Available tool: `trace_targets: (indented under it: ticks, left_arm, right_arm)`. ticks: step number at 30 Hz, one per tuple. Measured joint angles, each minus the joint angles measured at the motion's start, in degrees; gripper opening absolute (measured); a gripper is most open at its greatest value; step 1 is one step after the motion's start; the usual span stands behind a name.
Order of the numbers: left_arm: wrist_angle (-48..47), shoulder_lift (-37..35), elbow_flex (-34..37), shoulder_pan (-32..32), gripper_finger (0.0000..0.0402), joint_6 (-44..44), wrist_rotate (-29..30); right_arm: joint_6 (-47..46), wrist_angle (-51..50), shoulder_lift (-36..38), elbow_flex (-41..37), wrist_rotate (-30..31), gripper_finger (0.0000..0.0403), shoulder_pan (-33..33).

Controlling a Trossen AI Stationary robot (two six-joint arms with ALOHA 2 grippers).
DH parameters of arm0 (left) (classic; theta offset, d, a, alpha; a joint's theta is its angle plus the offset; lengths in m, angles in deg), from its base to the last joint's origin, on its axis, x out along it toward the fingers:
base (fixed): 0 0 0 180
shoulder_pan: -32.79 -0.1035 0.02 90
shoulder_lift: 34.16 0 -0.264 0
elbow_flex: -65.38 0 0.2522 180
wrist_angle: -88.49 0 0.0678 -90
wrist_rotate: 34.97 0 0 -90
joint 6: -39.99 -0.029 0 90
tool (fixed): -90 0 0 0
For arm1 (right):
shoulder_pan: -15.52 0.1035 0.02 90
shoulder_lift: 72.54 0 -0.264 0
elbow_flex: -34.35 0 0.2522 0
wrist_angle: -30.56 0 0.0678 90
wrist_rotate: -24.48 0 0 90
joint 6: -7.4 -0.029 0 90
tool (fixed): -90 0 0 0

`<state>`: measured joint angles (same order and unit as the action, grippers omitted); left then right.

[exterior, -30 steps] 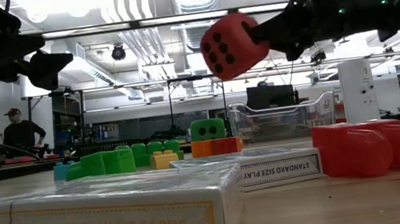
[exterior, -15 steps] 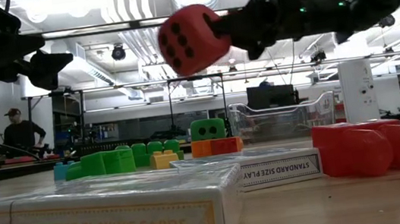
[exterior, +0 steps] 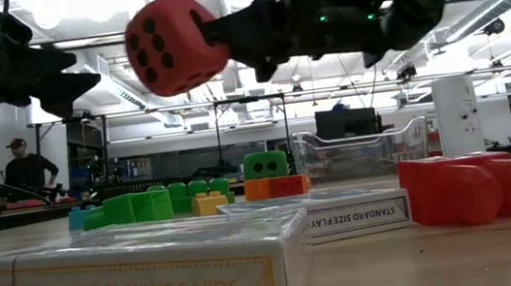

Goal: Pick & Place Toys
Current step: Put the red die into the gray bin

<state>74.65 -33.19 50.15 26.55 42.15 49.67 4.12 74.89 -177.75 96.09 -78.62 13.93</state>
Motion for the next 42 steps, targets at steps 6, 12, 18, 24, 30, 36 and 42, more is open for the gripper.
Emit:
trace_targets:
  ticks: [6, 12, 18, 24, 30, 36, 42]
  left_arm:
    - [0.22, 0.0, 0.0, 0.0, 0.029, 0.05, 0.04]
    - [-0.25, 0.0, 0.0, -0.07, 0.029, -0.75, 0.06]
    - [-1.72, 0.0, -0.02, -0.09, 0.029, -1.73, 1.12]
    - [-0.36, 0.0, -0.43, -0.09, 0.029, -2.34, 4.39]
    - [-0.9, 0.0, -1.42, -0.11, 0.029, -2.34, 5.41]
    - [-1.67, 0.0, -1.62, -0.09, 0.029, -1.67, 3.15]
    - [-1.18, 0.0, -3.4, -0.13, 0.029, -0.83, 2.45]
  right_arm:
    - [0.04, -0.59, -2.01, 4.05, 0.0, 0.0105, -2.54]
    - [0.06, -3.52, -1.79, 6.65, -0.06, 0.0105, -5.21]
    - [0.05, -4.76, -1.77, 7.23, -1.77, 0.0105, -5.65]
    - [-1.03, -4.76, -1.77, 7.2, -6.14, 0.0105, -3.35]
    - [-1.4, -4.74, -1.77, 8.19, -8.85, 0.0105, 0.57]
    - [-0.88, -4.92, -1.79, 9.92, -8.85, 0.0105, 2.57]
    - [-1.28, -6.35, -4.66, 13.39, -8.88, 0.0105, 4.36]
